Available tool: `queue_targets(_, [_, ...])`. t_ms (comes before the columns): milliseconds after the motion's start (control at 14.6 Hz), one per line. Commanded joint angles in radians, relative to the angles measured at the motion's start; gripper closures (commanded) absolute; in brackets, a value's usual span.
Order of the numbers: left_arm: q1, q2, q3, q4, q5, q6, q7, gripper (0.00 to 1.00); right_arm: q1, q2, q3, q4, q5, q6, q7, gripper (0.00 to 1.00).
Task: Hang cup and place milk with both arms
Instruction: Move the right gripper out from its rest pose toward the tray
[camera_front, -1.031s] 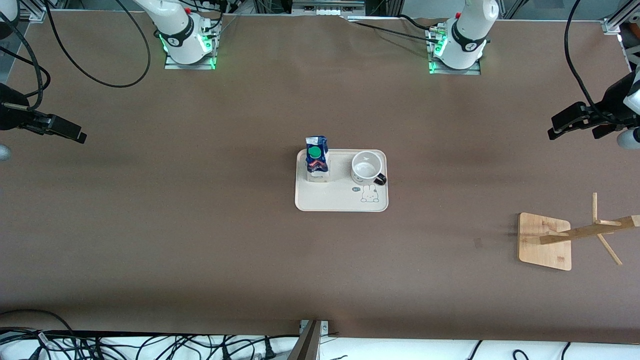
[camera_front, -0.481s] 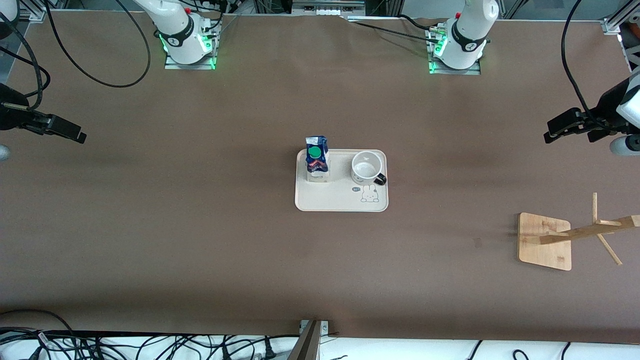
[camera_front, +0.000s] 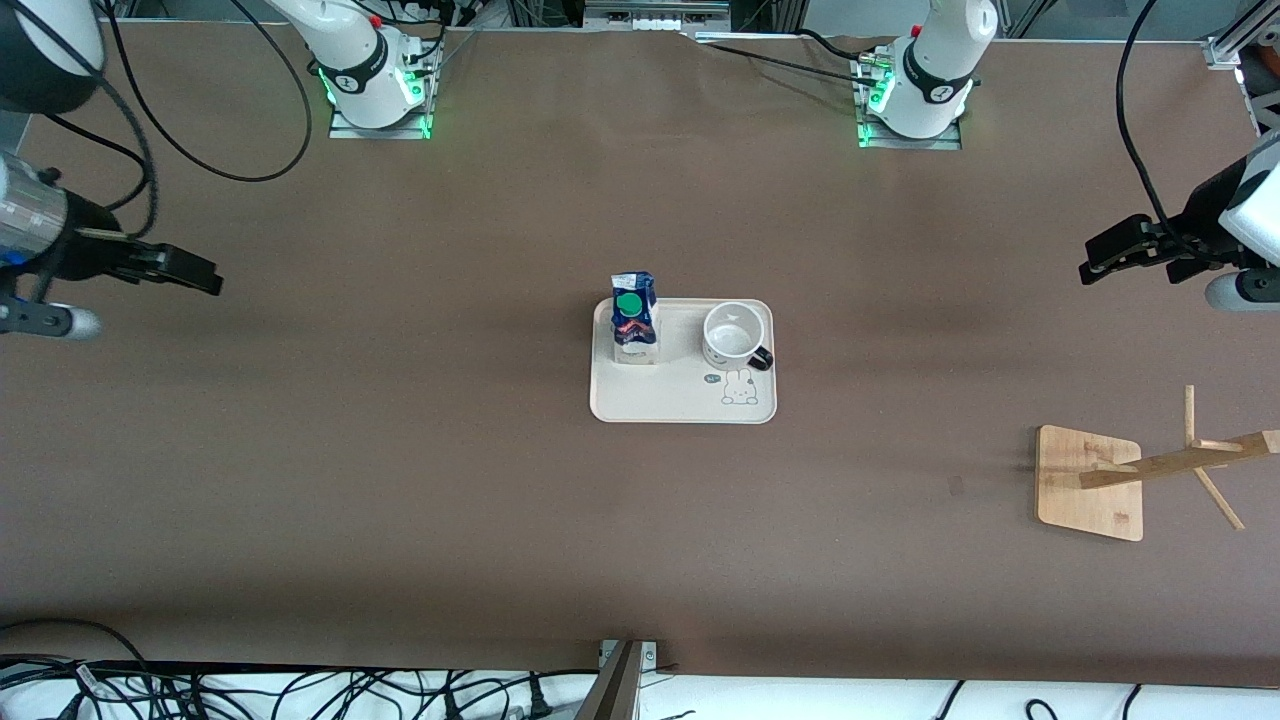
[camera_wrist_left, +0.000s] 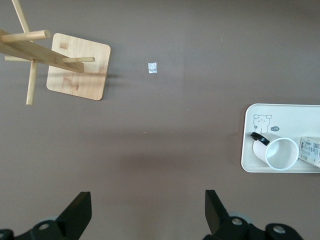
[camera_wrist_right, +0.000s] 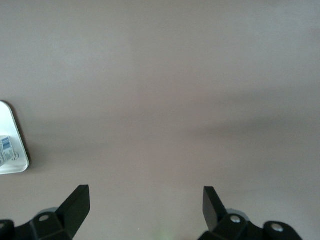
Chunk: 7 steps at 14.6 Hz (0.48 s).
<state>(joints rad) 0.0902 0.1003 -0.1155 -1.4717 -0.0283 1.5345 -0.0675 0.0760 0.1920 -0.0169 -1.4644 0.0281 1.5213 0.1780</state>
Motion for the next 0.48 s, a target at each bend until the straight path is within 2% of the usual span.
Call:
queue_targets(0, [-0.088, -0.048, 0.077, -0.056, 0.001, 0.003, -0.003, 0.0, 0.001, 0.006, 0.005, 0.009, 0.007, 0.013, -0.005, 0.0])
queue_targets(412, [-0.096, -0.048, 0.077, -0.059, -0.001, -0.011, -0.003, 0.0, 0.037, 0.066, 0.02, 0.007, 0.009, 0.029, -0.044, 0.0])
